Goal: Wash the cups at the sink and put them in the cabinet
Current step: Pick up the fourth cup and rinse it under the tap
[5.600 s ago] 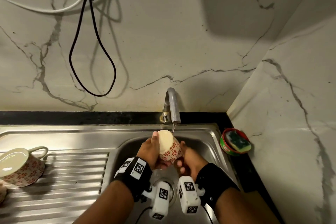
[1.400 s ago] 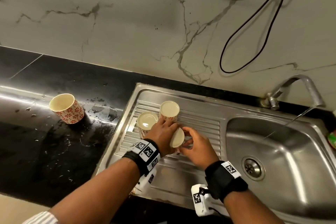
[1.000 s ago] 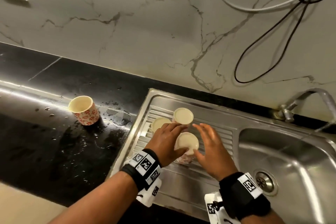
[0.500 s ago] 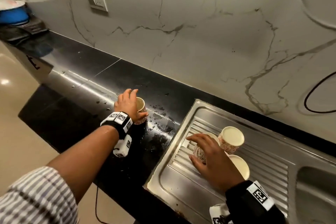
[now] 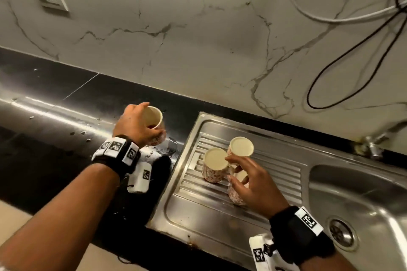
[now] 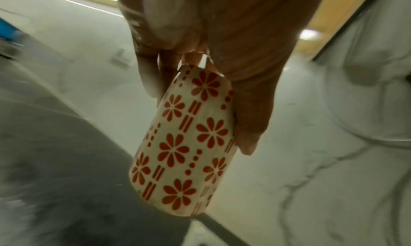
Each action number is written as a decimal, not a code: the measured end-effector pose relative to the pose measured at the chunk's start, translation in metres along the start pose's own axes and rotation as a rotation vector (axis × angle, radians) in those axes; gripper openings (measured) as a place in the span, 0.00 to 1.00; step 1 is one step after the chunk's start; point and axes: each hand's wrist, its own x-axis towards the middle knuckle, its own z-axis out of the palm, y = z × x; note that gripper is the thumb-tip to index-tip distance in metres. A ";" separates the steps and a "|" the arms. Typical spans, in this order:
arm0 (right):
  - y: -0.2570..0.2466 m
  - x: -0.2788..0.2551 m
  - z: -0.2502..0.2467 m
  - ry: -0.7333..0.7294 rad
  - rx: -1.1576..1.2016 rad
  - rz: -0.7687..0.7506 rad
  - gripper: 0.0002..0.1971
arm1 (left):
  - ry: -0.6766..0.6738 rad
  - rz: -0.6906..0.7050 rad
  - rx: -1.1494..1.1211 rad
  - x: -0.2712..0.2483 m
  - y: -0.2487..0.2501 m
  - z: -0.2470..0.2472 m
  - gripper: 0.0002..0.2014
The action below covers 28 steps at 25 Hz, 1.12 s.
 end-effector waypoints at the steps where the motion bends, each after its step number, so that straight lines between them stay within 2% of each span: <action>1: -0.001 -0.003 -0.006 0.034 0.018 0.013 0.24 | 0.022 0.098 -0.040 -0.012 0.028 -0.005 0.46; 4: 0.005 -0.018 -0.026 0.136 0.064 0.067 0.34 | -0.013 0.373 -0.157 -0.051 0.112 0.008 0.46; 6: 0.011 -0.030 -0.044 0.162 0.080 0.143 0.44 | -0.099 0.498 -0.205 -0.078 0.162 0.037 0.48; 8: 0.015 -0.048 -0.065 0.237 0.166 0.193 0.49 | -0.204 0.594 -0.266 -0.112 0.208 0.070 0.51; 11: 0.026 -0.088 -0.107 0.423 0.379 0.144 0.36 | -0.328 0.780 -0.348 -0.167 0.265 0.116 0.53; 13: 0.041 -0.123 -0.130 0.482 0.334 0.184 0.31 | -0.407 0.860 -0.403 -0.193 0.294 0.140 0.55; 14: 0.051 -0.138 -0.140 0.519 0.276 0.209 0.31 | -0.448 0.877 -0.446 -0.202 0.306 0.151 0.57; 18: 0.118 -0.182 -0.177 0.633 0.252 0.242 0.35 | -0.574 0.859 -0.518 -0.223 0.355 0.201 0.58; 22: 0.195 -0.199 -0.221 0.566 0.312 0.253 0.40 | -0.556 0.740 -0.507 -0.234 0.406 0.257 0.52; 24: 0.227 -0.201 -0.236 0.508 0.345 0.288 0.39 | -0.553 0.638 -0.504 -0.239 0.424 0.288 0.48; 28: 0.287 -0.198 -0.262 0.333 0.404 0.404 0.33 | -0.615 0.325 -0.540 -0.245 0.456 0.344 0.39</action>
